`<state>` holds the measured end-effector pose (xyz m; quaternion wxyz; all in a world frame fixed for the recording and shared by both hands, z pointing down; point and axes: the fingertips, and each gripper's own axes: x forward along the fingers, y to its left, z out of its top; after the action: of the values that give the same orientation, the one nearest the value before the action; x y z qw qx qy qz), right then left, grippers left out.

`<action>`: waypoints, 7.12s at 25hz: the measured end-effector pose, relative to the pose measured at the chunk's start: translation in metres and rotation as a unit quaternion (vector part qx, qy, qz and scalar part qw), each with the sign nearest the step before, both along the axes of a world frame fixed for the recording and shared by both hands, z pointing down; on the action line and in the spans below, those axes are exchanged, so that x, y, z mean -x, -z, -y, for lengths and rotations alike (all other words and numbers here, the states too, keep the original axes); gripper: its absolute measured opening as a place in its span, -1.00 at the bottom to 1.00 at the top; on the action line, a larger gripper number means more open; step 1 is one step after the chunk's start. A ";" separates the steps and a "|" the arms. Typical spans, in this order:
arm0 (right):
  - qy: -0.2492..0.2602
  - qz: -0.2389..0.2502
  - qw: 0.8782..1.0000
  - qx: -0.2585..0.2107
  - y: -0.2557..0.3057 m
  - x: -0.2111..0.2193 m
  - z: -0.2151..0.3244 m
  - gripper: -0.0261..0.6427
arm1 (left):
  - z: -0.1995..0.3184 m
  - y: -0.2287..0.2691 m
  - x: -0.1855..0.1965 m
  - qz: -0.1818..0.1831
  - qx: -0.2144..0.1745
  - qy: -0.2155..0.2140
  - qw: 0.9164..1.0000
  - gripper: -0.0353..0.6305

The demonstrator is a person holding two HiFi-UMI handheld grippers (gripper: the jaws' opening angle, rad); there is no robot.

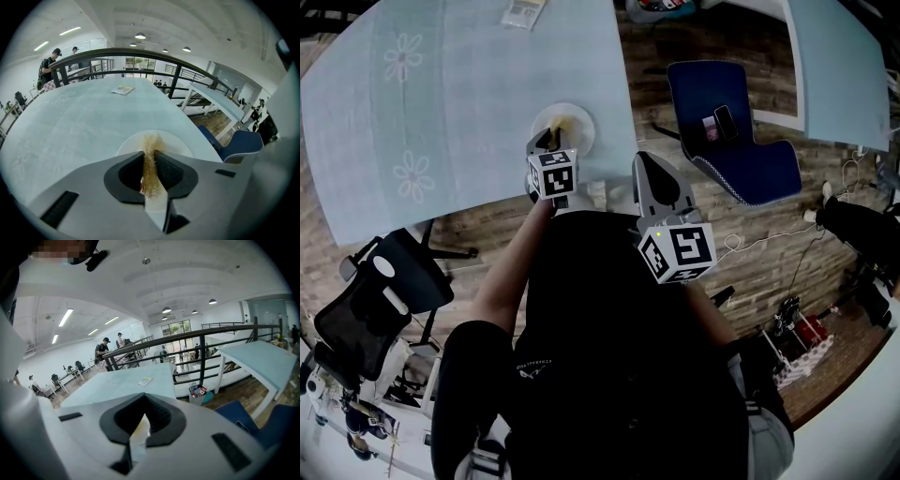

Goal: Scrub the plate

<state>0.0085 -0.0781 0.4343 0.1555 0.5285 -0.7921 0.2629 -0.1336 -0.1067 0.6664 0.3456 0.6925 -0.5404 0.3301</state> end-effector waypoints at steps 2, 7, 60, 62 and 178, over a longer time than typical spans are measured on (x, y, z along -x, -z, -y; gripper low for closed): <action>-0.001 0.000 1.000 -0.002 0.001 0.002 -0.001 -0.89 | 0.000 0.001 0.007 0.002 -0.002 0.006 1.000 -0.69; 0.001 -0.001 1.000 -0.009 0.003 0.007 -0.001 -0.89 | 0.001 0.001 0.025 0.009 -0.006 0.023 1.000 -0.69; 0.048 -0.007 0.999 -0.013 0.008 0.019 -0.013 -0.89 | -0.029 0.043 0.001 -0.063 -0.034 0.035 0.997 -0.69; 0.053 -0.003 0.999 -0.008 0.008 0.011 -0.012 -0.89 | -0.033 0.042 -0.009 -0.068 -0.028 0.040 0.996 -0.69; 0.061 0.019 0.998 0.002 0.000 0.022 -0.026 -0.89 | -0.061 0.012 0.021 0.003 0.006 0.037 0.999 -0.69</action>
<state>-0.0137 -0.0523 0.4342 0.1573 0.4734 -0.8254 0.2644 -0.1548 -0.0456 0.6548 0.3598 0.6687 -0.5652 0.3224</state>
